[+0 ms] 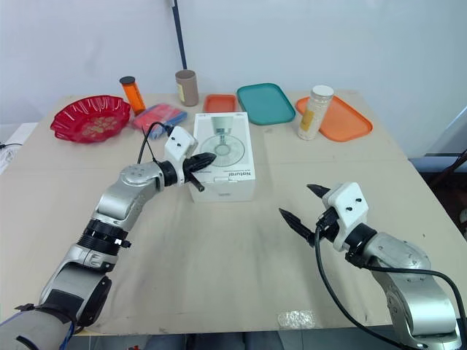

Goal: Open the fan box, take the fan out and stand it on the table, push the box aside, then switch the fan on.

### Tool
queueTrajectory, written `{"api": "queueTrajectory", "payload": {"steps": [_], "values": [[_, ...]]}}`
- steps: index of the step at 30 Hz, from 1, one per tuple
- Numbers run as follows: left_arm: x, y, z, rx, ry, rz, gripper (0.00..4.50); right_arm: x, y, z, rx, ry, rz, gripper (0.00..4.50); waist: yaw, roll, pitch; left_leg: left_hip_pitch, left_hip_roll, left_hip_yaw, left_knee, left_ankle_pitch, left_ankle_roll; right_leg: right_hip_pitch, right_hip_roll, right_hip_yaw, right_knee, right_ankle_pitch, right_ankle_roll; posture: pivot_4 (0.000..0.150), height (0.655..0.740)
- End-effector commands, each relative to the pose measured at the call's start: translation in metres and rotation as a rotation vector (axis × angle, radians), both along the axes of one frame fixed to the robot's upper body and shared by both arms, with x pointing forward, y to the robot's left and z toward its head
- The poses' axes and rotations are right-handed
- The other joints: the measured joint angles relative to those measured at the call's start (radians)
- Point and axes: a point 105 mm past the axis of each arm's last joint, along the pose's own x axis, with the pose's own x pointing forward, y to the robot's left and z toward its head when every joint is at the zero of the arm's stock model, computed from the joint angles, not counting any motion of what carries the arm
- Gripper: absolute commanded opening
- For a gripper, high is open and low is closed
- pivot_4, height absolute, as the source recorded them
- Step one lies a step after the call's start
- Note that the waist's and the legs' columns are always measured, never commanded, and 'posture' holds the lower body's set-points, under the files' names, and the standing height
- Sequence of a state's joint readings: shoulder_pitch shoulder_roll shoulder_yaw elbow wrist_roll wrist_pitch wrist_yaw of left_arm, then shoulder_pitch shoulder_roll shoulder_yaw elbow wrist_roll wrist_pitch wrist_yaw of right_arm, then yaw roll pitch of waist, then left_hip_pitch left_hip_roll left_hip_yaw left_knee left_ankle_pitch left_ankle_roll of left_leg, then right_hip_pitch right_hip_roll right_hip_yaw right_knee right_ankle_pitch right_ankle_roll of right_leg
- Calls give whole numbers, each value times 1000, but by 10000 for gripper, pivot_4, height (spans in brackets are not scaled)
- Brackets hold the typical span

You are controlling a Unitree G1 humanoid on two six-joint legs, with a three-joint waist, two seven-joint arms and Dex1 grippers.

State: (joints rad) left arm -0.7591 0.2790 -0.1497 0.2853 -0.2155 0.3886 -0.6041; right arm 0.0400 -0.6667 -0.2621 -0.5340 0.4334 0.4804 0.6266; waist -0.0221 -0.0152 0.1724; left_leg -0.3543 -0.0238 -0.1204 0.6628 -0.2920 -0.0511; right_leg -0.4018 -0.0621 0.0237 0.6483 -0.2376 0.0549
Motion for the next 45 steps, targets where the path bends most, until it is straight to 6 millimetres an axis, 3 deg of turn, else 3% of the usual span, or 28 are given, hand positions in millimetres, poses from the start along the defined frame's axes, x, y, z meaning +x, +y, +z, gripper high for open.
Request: {"api": "queueTrajectory", "payload": {"steps": [1,10,24,45], "values": [[6,9,-2,-28,40,33,479,-3,18,22,-3,-71,61,45000,-1,1,-1,0,0,0,0,0,0,0,0,0,0,0,0,1500,7400],[4,6,-7,11,56,13,479,2,43,39,-55,-121,118,45000,-1,2,-1,1,0,0,0,0,0,0,1,0,0,0,0,1500,7400],[-3,5,-10,117,38,-24,479,51,83,37,-287,-202,141,45000,-3,2,-1,0,1,1,0,0,-1,-1,1,1,0,1,0,1500,7400],[-7,0,-11,123,40,-49,479,77,118,31,-277,-206,185,45000,-4,2,-2,-1,1,1,0,1,-1,-3,1,1,1,2,-2,1500,7400]]}}
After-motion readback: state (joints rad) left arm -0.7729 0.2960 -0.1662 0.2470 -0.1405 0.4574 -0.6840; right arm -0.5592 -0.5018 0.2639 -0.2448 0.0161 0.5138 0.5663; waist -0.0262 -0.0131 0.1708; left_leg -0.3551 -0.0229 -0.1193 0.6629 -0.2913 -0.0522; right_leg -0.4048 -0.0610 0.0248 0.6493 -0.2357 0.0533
